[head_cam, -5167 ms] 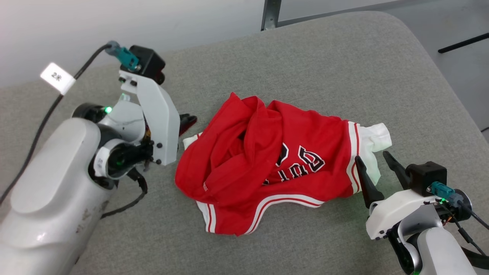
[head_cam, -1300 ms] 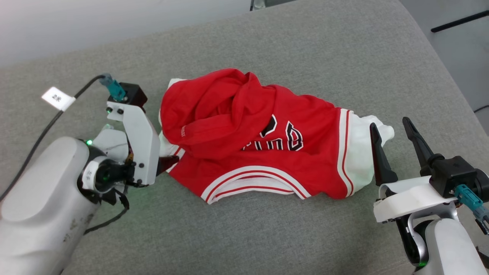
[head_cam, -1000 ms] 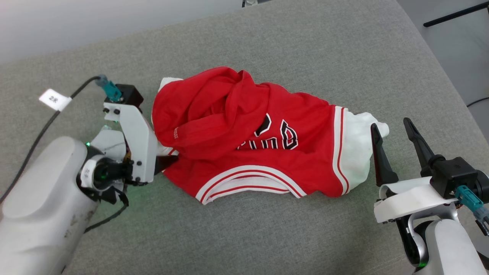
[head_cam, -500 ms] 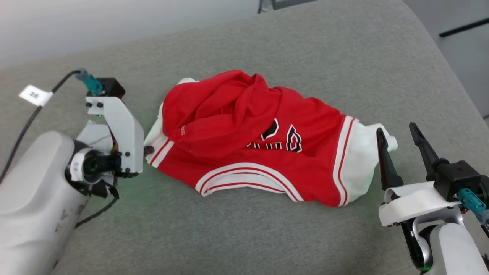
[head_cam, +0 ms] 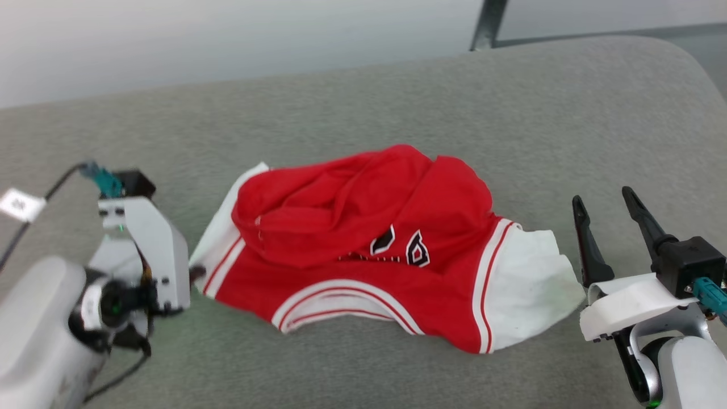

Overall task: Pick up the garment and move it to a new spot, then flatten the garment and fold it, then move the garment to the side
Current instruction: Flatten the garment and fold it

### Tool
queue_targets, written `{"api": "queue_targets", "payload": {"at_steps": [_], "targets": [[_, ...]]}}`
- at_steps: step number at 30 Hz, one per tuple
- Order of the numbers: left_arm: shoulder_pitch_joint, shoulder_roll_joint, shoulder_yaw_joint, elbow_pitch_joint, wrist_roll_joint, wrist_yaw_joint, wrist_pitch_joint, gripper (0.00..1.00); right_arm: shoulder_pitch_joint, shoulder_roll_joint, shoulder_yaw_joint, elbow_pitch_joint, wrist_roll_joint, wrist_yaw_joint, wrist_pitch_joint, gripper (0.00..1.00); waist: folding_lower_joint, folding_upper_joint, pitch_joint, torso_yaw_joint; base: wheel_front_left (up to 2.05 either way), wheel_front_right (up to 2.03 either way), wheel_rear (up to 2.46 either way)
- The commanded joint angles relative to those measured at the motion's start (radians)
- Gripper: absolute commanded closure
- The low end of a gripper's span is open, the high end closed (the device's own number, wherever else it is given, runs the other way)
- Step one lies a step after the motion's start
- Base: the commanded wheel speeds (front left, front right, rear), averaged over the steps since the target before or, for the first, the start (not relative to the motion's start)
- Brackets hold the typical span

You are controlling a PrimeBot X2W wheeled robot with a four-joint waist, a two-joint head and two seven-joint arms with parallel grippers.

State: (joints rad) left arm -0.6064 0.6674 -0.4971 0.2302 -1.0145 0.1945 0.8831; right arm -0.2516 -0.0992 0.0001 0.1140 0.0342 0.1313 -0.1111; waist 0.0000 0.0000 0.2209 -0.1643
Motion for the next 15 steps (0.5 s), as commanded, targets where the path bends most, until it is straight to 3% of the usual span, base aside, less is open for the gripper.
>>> {"api": "queue_targets", "payload": {"at_steps": [1, 9, 15], "targets": [[0.039, 0.008, 0.005, -0.015, -0.011, 0.016, -0.001, 1.00, 0.020, -0.008, -0.004, -0.007, -0.002, -0.001, 0.007, 0.00, 0.0000, 0.0000, -0.043, 0.065, 0.00, 0.00, 0.00], [0.223, 0.053, 0.016, -0.137, -0.053, 0.098, 0.019, 1.00, 0.040, -0.022, -0.005, -0.031, 0.001, -0.001, 0.044, 0.00, 0.0000, 0.0000, -0.069, 0.132, 0.00, 0.00, 0.00], [0.310, 0.062, 0.017, -0.195, -0.074, 0.118, 0.008, 1.00, 0.039, -0.026, -0.002, -0.037, 0.008, -0.001, 0.054, 0.00, 0.0000, 0.0000, -0.074, 0.155, 0.00, 0.00, 0.00]]}}
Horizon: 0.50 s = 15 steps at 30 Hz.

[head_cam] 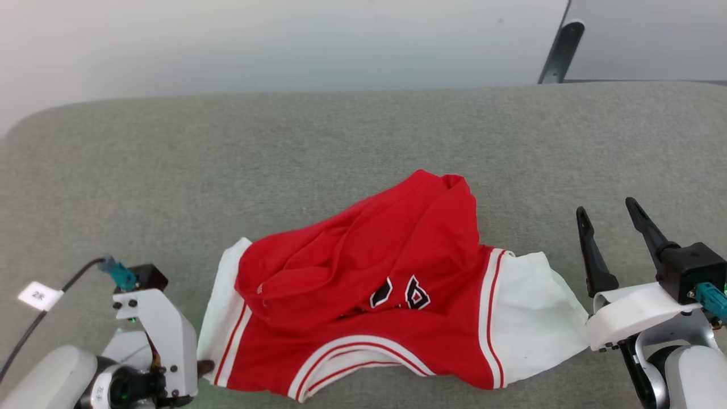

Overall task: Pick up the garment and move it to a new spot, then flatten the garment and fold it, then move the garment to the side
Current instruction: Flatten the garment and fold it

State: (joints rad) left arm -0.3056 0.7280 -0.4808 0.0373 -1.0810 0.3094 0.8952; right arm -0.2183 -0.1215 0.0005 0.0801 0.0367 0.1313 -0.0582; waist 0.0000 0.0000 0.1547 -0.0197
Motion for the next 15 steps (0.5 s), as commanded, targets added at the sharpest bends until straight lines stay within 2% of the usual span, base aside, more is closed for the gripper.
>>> {"api": "queue_targets", "payload": {"at_steps": [1, 2, 3, 4, 5, 6, 7, 15], "targets": [[0.016, -0.003, 0.004, -0.007, -0.012, 0.003, -0.007, 1.00, 0.006, -0.002, -0.001, -0.003, 0.004, -0.001, 0.002, 0.00, 0.0000, 0.0000, -0.009, 0.013, 0.00, 0.00, 0.00], [0.019, -0.006, 0.006, -0.010, -0.013, -0.003, -0.013, 0.93, 0.007, -0.001, -0.001, -0.003, 0.003, -0.001, 0.003, 0.00, 0.0000, 0.0000, -0.010, 0.015, 0.00, 0.00, 0.00], [0.018, -0.006, 0.010, -0.009, -0.011, -0.010, -0.023, 0.73, 0.008, 0.000, 0.001, -0.003, 0.002, -0.001, 0.004, 0.00, 0.0000, 0.0000, -0.013, 0.016, 0.00, 0.00, 0.00], [0.016, -0.001, 0.013, -0.005, -0.002, -0.010, -0.033, 0.67, 0.010, 0.002, 0.004, -0.002, 0.001, -0.001, 0.004, 0.00, 0.0000, 0.0000, -0.017, 0.016, 0.00, 0.00, 0.00], [0.011, 0.007, 0.012, -0.001, 0.008, -0.015, -0.039, 0.54, 0.012, 0.003, 0.008, 0.000, 0.001, -0.001, 0.004, 0.00, 0.0000, 0.0000, -0.021, 0.015, 0.00, 0.00, 0.00], [0.004, 0.010, 0.017, 0.003, 0.010, -0.017, -0.046, 0.02, 0.015, 0.004, 0.012, 0.002, 0.001, -0.001, 0.004, 0.00, 0.0000, 0.0000, -0.027, 0.014, 0.00, 0.00, 0.00], [0.002, 0.008, 0.024, 0.008, 0.004, -0.013, -0.049, 0.00, 0.018, 0.003, 0.016, 0.004, 0.002, -0.001, 0.002, 0.00, 0.0000, 0.0000, -0.033, 0.011, 0.00, 0.00, 0.00], [-0.013, 0.040, 0.059, -0.008, 0.005, -0.027, -0.075, 0.00, 0.044, 0.006, 0.028, 0.009, 0.008, -0.001, -0.011, 0.00, 0.0000, 0.0000, -0.083, -0.010, 0.00, 0.00, 0.00]]}}
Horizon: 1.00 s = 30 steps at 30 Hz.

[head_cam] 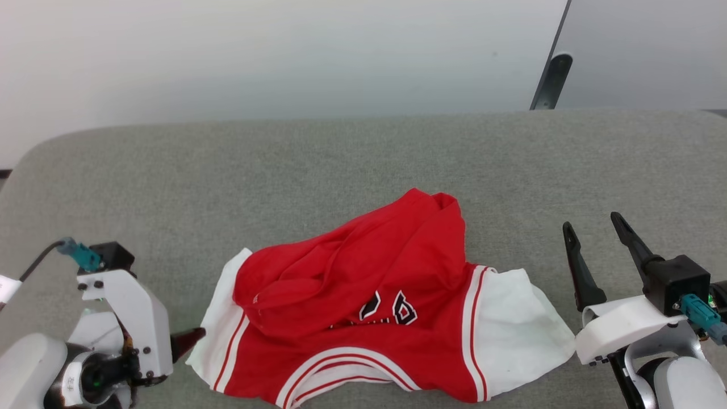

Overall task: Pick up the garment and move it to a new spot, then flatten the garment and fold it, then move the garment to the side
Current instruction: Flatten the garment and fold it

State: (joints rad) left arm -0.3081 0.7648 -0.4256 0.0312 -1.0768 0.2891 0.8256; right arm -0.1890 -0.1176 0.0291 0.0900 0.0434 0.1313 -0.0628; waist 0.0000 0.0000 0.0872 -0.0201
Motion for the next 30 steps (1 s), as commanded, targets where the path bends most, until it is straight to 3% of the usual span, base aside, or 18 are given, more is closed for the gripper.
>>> {"api": "queue_targets", "payload": {"at_steps": [1, 16, 30], "targets": [[-0.013, 0.006, 0.004, -0.004, 0.006, -0.015, -0.013, 0.00, 0.023, 0.002, 0.000, 0.000, 0.002, -0.001, -0.007, 0.00, 0.0000, 0.0000, -0.022, -0.012, 0.00, 0.00, 0.00], [-0.056, -0.014, -0.034, 0.122, 0.011, -0.165, -0.045, 0.00, 0.052, -0.002, -0.012, -0.038, 0.000, -0.001, 0.015, 0.00, 0.0000, 0.0000, -0.019, -0.050, 0.00, 0.00, 0.00], [-0.116, -0.046, -0.071, 0.274, 0.016, -0.198, -0.009, 0.00, 0.028, -0.004, -0.019, -0.057, 0.001, -0.001, 0.013, 0.00, 0.0000, 0.0000, 0.058, -0.089, 0.00, 0.00, 0.00]]}}
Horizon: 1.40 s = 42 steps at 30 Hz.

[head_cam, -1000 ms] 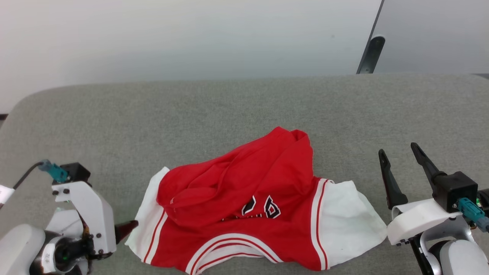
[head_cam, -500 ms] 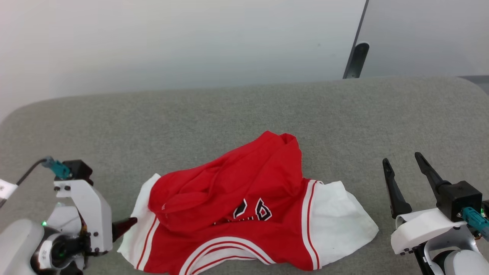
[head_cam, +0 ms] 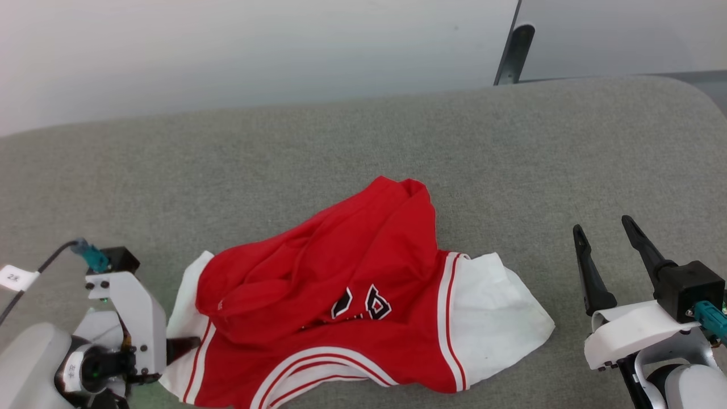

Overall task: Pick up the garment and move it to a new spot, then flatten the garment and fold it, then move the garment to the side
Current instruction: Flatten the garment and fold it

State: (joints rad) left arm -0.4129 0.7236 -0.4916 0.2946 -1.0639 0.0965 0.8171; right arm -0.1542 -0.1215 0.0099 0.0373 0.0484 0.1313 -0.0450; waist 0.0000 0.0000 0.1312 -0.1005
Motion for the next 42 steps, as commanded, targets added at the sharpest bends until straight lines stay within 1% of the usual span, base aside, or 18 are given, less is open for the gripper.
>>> {"api": "queue_targets", "payload": {"at_steps": [1, 2, 3, 4, 5, 8, 16, 21, 25, 29, 31, 36, 41, 42], "targets": [[-0.017, -0.012, -0.007, 0.022, 0.006, -0.010, -0.003, 0.00, -0.011, 0.000, 0.000, -0.004, -0.004, -0.001, -0.006, 0.00, 0.0000, 0.0000, 0.019, -0.010, 0.00, 0.00, 0.00], [-0.023, -0.019, -0.007, 0.034, 0.005, -0.014, -0.007, 0.00, -0.014, 0.000, -0.001, -0.004, -0.004, -0.001, -0.006, 0.00, 0.0000, 0.0000, 0.023, -0.011, 0.00, 0.00, 0.00], [-0.025, -0.025, -0.004, 0.045, -0.003, -0.019, -0.010, 0.24, -0.015, 0.000, -0.001, -0.004, -0.004, -0.001, -0.007, 0.00, 0.0000, 0.0000, 0.026, -0.012, 0.00, 0.00, 0.00], [-0.029, -0.030, -0.003, 0.060, -0.009, -0.019, -0.009, 0.64, -0.017, -0.001, -0.002, -0.003, -0.003, -0.001, -0.007, 0.00, 0.0000, 0.0000, 0.028, -0.013, 0.00, 0.00, 0.00], [-0.033, -0.033, -0.003, 0.069, -0.009, -0.024, -0.010, 1.00, -0.018, -0.002, -0.003, -0.002, -0.002, -0.001, -0.008, 0.00, 0.0000, 0.0000, 0.031, -0.013, 0.00, 0.00, 0.00], [-0.047, -0.039, -0.009, 0.092, -0.008, -0.032, -0.004, 1.00, -0.020, -0.003, -0.007, 0.001, -0.002, -0.001, -0.009, 0.00, 0.0000, 0.0000, 0.034, -0.013, 0.00, 0.00, 0.00], [-0.075, -0.017, 0.003, 0.092, -0.005, -0.034, -0.002, 1.00, -0.013, 0.005, -0.018, 0.008, -0.010, -0.001, -0.013, 0.00, 0.0000, 0.0000, 0.027, -0.001, 0.00, 0.00, 0.00], [-0.078, 0.004, -0.013, 0.047, 0.023, -0.024, 0.007, 1.00, -0.010, 0.011, -0.017, 0.010, -0.016, -0.001, -0.010, 0.00, 0.0000, 0.0000, 0.019, 0.012, 0.00, 0.00, 0.00], [-0.082, 0.013, -0.036, -0.027, 0.046, -0.009, 0.030, 1.00, -0.006, 0.012, -0.021, 0.006, -0.018, -0.001, -0.006, 0.00, 0.0000, 0.0000, 0.015, 0.023, 0.00, 0.00, 0.00], [-0.069, -0.012, -0.056, -0.132, 0.021, 0.002, 0.075, 1.00, -0.004, 0.011, -0.021, 0.008, -0.014, -0.001, -0.006, 0.00, 0.0000, 0.0000, 0.011, 0.031, 0.00, 0.00, 0.00], [-0.058, -0.033, -0.067, -0.188, 0.000, 0.009, 0.099, 1.00, -0.005, 0.014, -0.019, 0.009, -0.015, -0.001, -0.006, 0.00, 0.0000, 0.0000, 0.011, 0.033, 0.00, 0.00, 0.00], [-0.057, -0.075, -0.117, -0.299, -0.007, 0.001, 0.142, 1.00, -0.013, 0.019, -0.012, 0.012, -0.016, -0.001, -0.008, 0.00, 0.0000, 0.0000, 0.016, 0.033, 0.00, 0.00, 0.00], [-0.055, -0.127, -0.172, -0.347, -0.004, -0.013, 0.163, 1.00, -0.024, 0.023, -0.006, 0.018, -0.010, -0.001, -0.016, 0.00, 0.0000, 0.0000, 0.024, 0.024, 0.00, 0.00, 0.00], [-0.056, -0.132, -0.177, -0.346, 0.004, -0.014, 0.159, 0.95, -0.022, 0.024, -0.006, 0.020, -0.009, -0.001, -0.017, 0.00, 0.0000, 0.0000, 0.026, 0.021, 0.00, 0.00, 0.00]]}}
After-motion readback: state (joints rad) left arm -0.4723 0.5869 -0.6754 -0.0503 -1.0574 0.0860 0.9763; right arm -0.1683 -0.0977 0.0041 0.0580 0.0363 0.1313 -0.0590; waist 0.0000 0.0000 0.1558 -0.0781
